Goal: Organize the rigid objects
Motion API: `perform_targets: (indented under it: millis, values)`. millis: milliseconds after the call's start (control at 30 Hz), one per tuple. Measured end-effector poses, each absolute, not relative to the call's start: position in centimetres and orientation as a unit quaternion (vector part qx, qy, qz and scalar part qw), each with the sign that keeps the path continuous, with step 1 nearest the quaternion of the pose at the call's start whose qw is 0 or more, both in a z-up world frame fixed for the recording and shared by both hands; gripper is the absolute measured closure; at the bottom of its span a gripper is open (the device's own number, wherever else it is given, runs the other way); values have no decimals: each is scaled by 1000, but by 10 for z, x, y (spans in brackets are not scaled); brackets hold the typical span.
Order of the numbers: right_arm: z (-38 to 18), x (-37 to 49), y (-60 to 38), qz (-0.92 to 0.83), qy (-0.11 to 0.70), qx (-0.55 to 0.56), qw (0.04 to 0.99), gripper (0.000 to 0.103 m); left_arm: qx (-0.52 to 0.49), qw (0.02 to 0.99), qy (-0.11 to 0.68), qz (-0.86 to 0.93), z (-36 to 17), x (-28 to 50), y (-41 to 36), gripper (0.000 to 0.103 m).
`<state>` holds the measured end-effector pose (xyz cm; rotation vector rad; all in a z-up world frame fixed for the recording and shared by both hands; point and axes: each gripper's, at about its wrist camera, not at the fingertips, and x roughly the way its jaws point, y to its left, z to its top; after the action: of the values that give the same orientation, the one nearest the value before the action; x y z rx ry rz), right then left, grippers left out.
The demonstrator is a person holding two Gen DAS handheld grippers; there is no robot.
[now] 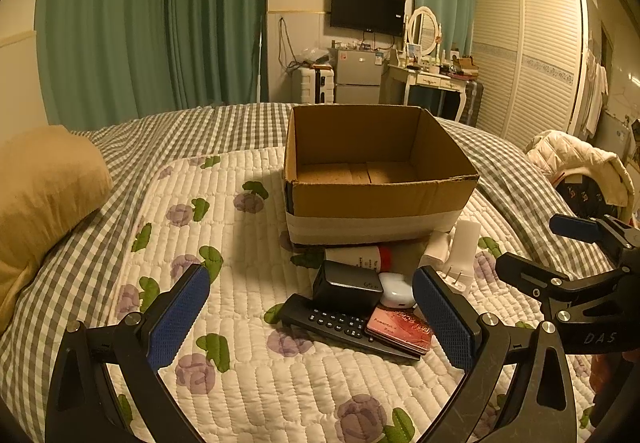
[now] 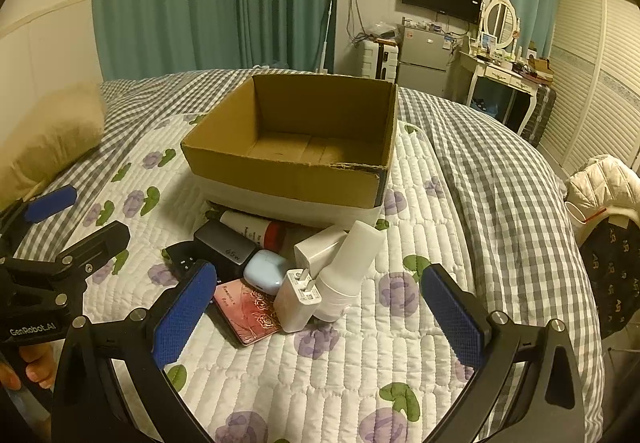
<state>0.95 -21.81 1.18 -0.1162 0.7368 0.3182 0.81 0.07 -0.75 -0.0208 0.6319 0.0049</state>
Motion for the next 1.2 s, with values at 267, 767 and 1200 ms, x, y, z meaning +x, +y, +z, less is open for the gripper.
perform_targets:
  millis: [267,767,1200]
  values:
    - [11,10,-218,158,360,-56,918,0,-10,950,311,2,-7,7,-1,0]
    - [10,13,-215,164,366,-61,914,0,-10,950,312,3,-8,6,-4,0]
    - [11,15,-213,166,369,-61,912,0,-12,951,310,2,-9,5,-2,0]
